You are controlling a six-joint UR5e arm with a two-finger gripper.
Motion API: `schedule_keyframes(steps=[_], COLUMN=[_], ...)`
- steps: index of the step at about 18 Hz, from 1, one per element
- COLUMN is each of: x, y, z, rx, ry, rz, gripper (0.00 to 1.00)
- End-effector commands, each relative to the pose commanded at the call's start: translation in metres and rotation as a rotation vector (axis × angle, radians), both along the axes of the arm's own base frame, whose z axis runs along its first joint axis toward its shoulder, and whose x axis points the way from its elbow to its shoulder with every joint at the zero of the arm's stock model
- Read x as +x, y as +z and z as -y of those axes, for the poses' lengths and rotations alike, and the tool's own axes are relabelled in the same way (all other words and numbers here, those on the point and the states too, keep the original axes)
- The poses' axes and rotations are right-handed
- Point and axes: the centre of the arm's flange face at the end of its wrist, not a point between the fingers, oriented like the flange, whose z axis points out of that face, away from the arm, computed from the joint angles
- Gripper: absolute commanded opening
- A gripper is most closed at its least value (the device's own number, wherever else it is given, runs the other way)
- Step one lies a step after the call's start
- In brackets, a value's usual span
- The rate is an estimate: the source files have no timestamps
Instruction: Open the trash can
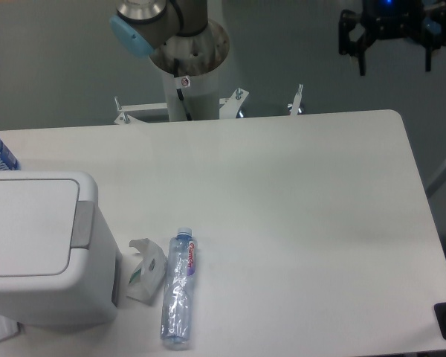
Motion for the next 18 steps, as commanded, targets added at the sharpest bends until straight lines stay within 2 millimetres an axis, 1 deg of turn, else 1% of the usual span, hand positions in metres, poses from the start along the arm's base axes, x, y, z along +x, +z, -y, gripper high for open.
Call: schedule_keyframes(steps=[3,7,9,10,14,15,17,18], x=[0.001,0.007,0.012,0.015,0.035,0.042,0.060,0.066], y=[0.001,0.002,0.003,0.001,0.000,0.000,0.002,0.002], z=[-0.001,-0.011,-0.014,-0.019,-0.047,-0.057,-0.084,-0.094], rx=[0.002,0.063,0.084,0.113,0.245,0.277,0.357,0.397], ry=[-0.002,-0.029,0.001,0.030,0.130,0.146,0.143,0.161], rz=[-0.001,0.018,0.023,0.036,0.100,0.119,0.157,0.174], gripper=[1.00,1.00,1.00,1.00,1.00,1.00,1.00,1.00])
